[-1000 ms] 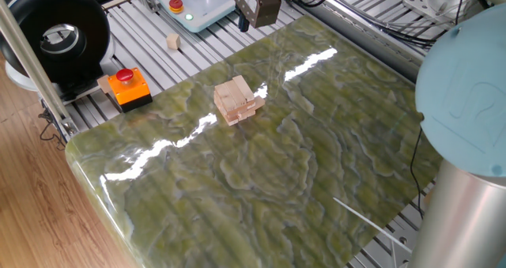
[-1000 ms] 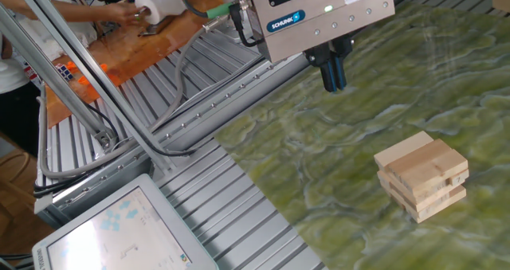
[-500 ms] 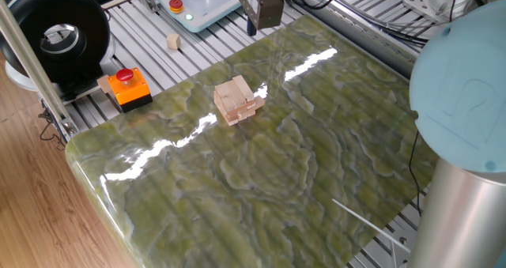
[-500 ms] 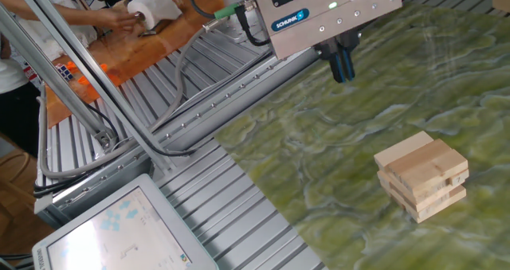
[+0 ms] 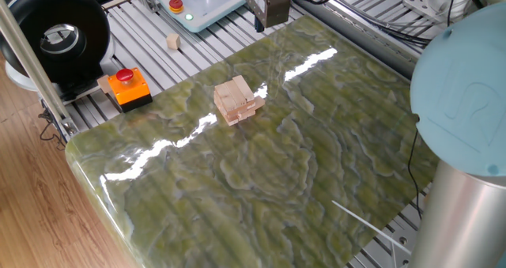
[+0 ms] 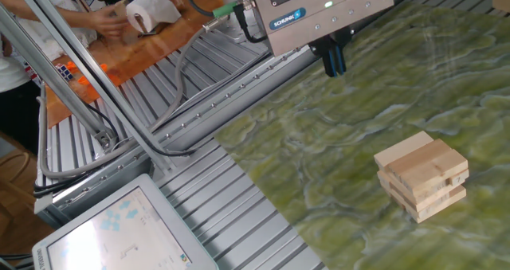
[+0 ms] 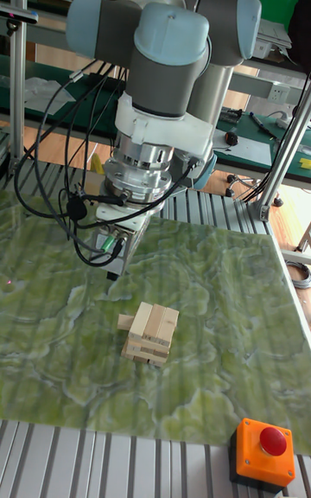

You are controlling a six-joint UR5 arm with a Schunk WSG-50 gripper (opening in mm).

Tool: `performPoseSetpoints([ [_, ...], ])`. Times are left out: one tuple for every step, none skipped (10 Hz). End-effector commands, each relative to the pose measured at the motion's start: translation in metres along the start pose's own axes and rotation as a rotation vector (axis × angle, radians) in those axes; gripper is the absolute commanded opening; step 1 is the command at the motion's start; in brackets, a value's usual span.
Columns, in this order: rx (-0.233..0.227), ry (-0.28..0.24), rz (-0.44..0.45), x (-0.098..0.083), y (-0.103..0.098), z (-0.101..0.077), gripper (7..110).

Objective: Play Jenga

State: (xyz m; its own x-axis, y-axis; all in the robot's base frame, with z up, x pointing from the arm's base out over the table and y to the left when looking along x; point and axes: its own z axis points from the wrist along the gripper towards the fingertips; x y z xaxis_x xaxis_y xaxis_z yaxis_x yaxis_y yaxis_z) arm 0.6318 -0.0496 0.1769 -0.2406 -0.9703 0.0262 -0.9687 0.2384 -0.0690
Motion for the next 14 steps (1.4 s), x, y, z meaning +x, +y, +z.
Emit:
performPoseSetpoints([
  [0.003,-0.008,-0.018,-0.001,-0.001,-0.001,7],
  [0.0,0.012,-0.012,0.004,0.0,-0.001,7],
  [-0.004,0.018,-0.007,0.005,0.001,-0.001,7],
  [0.007,0.04,-0.003,0.011,-0.002,-0.001,7],
  [0.023,0.085,-0.001,0.022,-0.006,-0.002,7],
  [0.025,0.092,0.011,0.024,-0.006,-0.002,7],
  [0.025,0.089,0.025,0.023,-0.006,-0.002,7],
  [0.031,0.092,0.038,0.024,-0.007,-0.002,7],
  [0.065,0.094,0.061,0.025,-0.016,-0.003,7],
  [0.084,0.094,0.061,0.025,-0.02,-0.003,7],
  [0.093,0.09,0.044,0.024,-0.023,-0.003,7],
  [0.098,0.082,0.029,0.022,-0.024,-0.003,7],
  [0.108,0.071,0.023,0.019,-0.027,-0.003,7],
  [0.102,0.047,0.013,0.013,-0.026,-0.003,7],
])
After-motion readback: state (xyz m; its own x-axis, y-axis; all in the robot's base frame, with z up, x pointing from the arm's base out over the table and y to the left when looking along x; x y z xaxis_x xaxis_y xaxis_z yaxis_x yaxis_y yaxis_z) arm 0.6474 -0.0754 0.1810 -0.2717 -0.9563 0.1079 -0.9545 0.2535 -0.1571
